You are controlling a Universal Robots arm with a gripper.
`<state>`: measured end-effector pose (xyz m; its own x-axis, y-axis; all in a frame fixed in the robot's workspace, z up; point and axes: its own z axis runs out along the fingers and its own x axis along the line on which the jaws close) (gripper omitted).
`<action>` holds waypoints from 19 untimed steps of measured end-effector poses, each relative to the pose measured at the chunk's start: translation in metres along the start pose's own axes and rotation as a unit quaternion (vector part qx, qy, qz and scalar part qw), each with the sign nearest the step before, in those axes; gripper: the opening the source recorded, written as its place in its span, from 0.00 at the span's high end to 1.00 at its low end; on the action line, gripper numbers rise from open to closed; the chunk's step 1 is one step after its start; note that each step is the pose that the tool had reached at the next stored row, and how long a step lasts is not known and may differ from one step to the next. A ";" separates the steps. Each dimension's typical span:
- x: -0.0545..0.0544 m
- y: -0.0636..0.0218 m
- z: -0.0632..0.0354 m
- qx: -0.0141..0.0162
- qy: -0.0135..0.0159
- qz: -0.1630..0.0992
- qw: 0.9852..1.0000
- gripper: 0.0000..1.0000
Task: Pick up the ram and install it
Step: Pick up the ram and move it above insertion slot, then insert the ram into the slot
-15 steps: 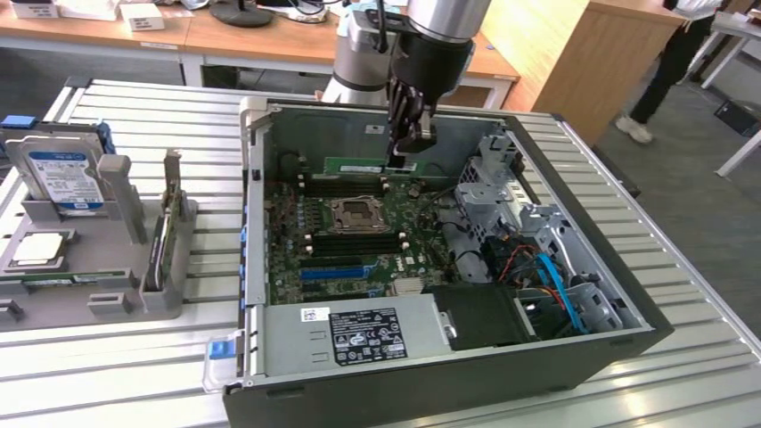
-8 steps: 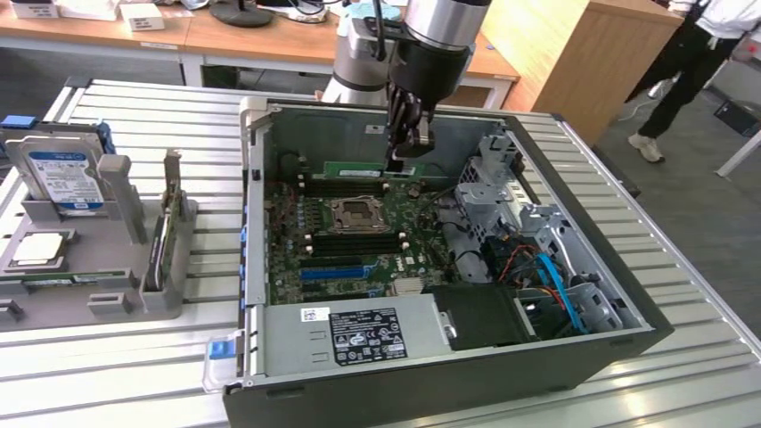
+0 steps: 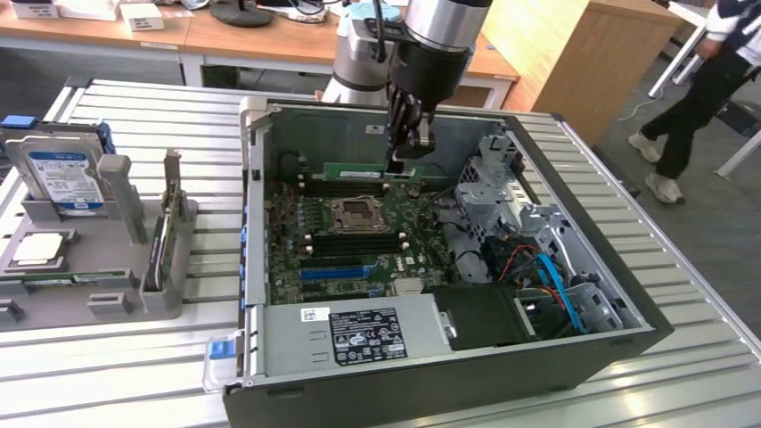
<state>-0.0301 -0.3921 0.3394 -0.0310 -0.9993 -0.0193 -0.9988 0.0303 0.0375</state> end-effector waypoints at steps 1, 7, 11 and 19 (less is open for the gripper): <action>0.001 0.0000 0.0000 0.000 0.000 0.000 1.000 0.88; 0.003 -0.0001 -0.0001 0.000 0.000 0.000 1.000 0.88; 0.003 -0.0001 -0.0001 0.000 0.000 0.000 1.000 0.88; 0.003 -0.0002 0.0023 0.000 0.000 0.000 1.000 0.88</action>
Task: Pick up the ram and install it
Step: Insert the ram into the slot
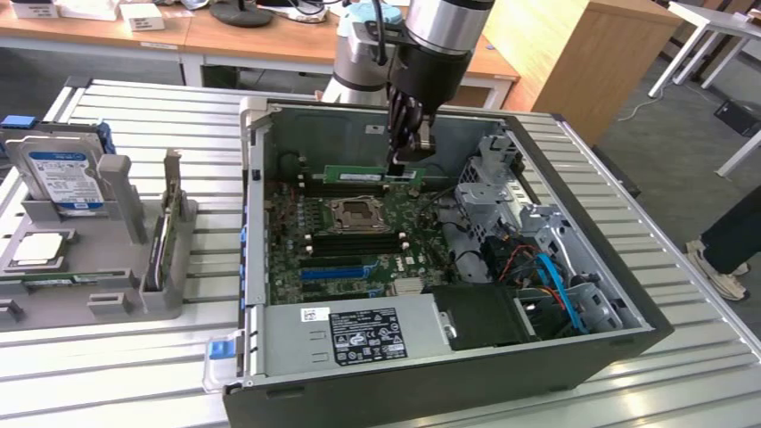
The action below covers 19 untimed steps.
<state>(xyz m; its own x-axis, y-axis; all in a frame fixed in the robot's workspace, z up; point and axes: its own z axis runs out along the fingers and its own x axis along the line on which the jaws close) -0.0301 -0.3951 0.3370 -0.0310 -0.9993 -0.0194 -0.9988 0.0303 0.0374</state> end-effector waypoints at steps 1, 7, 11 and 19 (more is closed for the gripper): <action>0.000 -0.0001 0.0012 0.000 0.000 0.000 1.000 0.88; 0.000 -0.0004 0.0104 0.000 0.000 0.000 1.000 0.88; 0.000 -0.0006 0.0167 0.000 0.000 0.000 1.000 0.88; 0.000 -0.0009 0.0233 0.000 0.000 0.000 1.000 0.88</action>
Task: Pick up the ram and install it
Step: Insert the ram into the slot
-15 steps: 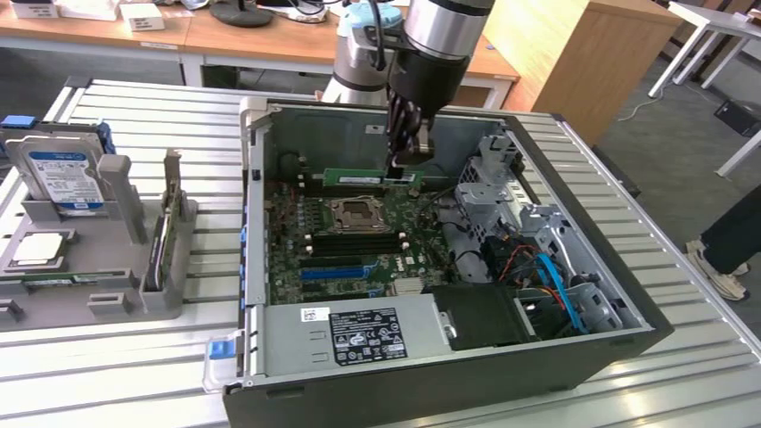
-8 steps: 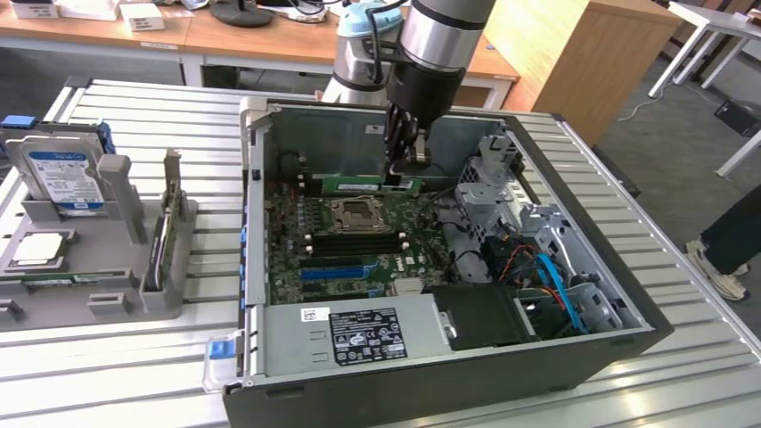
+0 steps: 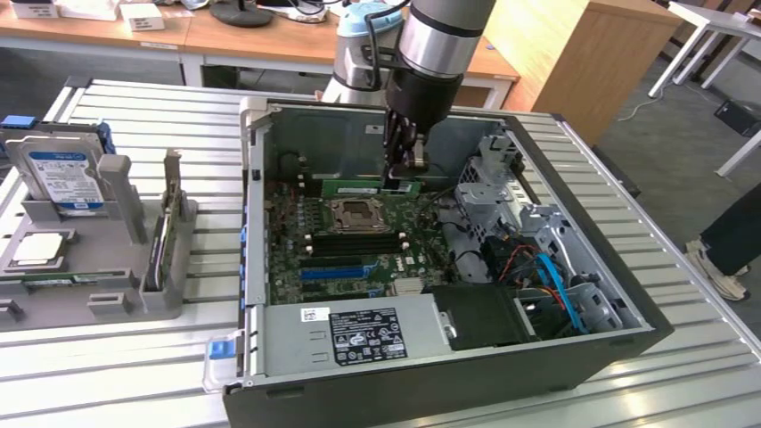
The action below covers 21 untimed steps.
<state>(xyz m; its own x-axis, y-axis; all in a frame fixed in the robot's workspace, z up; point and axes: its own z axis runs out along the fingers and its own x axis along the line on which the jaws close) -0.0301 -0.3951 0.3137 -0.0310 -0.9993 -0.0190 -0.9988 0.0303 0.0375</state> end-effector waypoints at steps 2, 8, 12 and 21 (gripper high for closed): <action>0.000 0.0000 0.0000 0.000 0.000 0.000 1.000 0.88; 0.004 0.0000 0.0000 0.000 0.000 0.000 1.000 0.88; 0.004 0.0000 0.0000 0.000 0.000 0.000 1.000 0.88; 0.004 -0.0002 0.0051 0.000 0.000 0.000 1.000 0.88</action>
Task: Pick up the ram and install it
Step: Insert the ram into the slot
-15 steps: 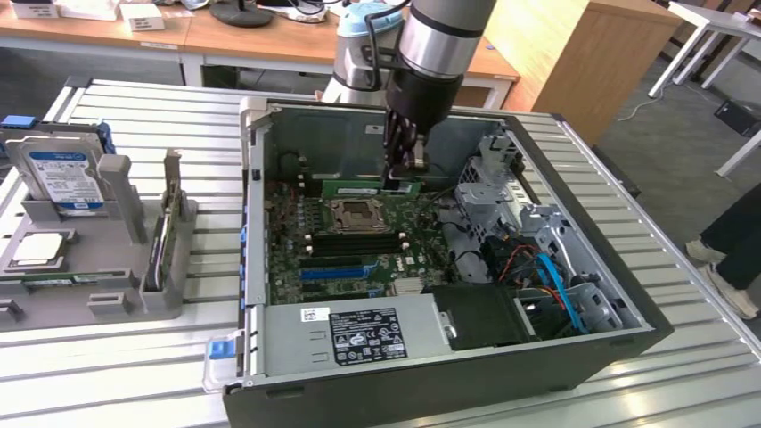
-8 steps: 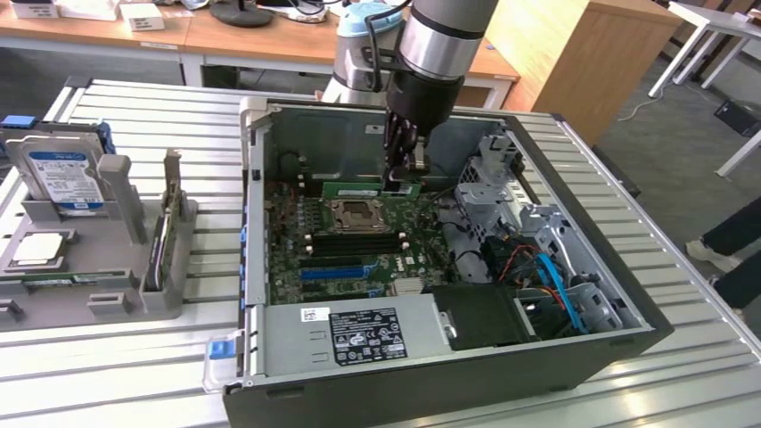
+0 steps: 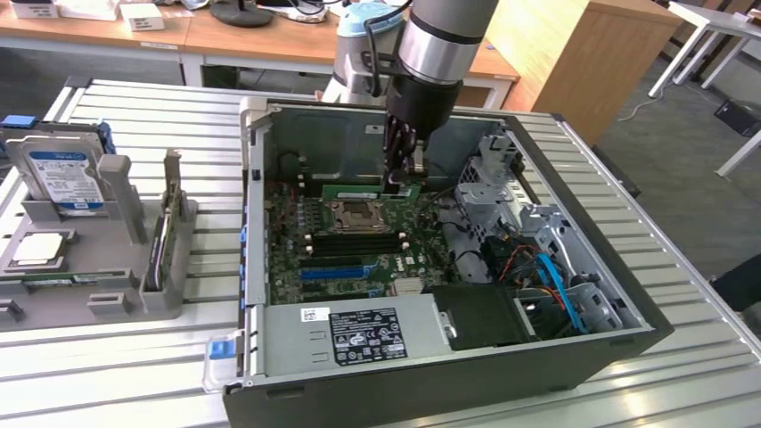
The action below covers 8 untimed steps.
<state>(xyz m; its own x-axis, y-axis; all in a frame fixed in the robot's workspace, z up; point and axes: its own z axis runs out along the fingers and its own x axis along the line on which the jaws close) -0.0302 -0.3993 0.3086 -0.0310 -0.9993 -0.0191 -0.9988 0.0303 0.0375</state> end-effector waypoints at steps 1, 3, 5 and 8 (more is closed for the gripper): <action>0.000 0.0000 0.0000 0.000 0.000 0.000 1.000 0.88; 0.000 0.0000 0.0010 0.000 -0.001 0.000 1.000 0.88; 0.000 -0.0001 0.0030 0.000 -0.001 0.000 1.000 0.88; 0.000 -0.0003 0.0076 0.000 -0.001 0.000 1.000 0.88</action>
<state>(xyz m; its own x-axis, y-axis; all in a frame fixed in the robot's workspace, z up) -0.0302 -0.3993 0.3010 -0.0310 -0.9993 -0.0203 -0.9988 0.0302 0.0375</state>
